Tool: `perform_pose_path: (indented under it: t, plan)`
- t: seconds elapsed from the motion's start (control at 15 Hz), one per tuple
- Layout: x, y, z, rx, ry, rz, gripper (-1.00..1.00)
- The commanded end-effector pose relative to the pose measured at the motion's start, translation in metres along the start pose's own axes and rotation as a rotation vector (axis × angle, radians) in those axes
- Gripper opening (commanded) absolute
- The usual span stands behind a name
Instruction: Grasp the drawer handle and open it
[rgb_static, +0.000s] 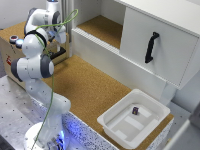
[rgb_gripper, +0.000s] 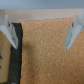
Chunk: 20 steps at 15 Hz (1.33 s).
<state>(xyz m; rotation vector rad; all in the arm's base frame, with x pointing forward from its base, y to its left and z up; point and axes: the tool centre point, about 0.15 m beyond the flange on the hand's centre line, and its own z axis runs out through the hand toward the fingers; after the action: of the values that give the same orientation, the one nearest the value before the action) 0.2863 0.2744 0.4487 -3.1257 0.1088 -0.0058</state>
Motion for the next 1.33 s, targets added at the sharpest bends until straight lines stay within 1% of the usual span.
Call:
perform_pose_path:
  t: [0.0, 0.27, 0.33, 0.4, 0.6, 0.73, 0.8, 1.0, 1.13, 1.27]
  plan:
    - [0.003, 0.002, 0.010, 0.041, -0.026, -0.019, 1.00]
    - [0.003, 0.002, 0.010, 0.041, -0.026, -0.019, 1.00]
    - [0.001, 0.001, 0.001, -0.002, 0.001, -0.005, 1.00]
    - [0.007, 0.006, 0.017, 0.037, -0.038, 0.002, 1.00]
    - [0.036, 0.012, 0.072, 0.189, -0.140, -0.102, 1.00]
    - [0.052, 0.004, 0.098, 0.229, -0.189, -0.154, 1.00]
    - [0.059, -0.001, 0.105, 0.239, -0.203, -0.189, 1.00]
    - [0.070, -0.016, 0.108, 0.234, -0.210, -0.223, 1.00]
    - [0.067, -0.019, 0.097, 0.220, -0.183, -0.232, 1.00]
    - [0.064, -0.023, 0.088, 0.206, -0.174, -0.232, 1.00]
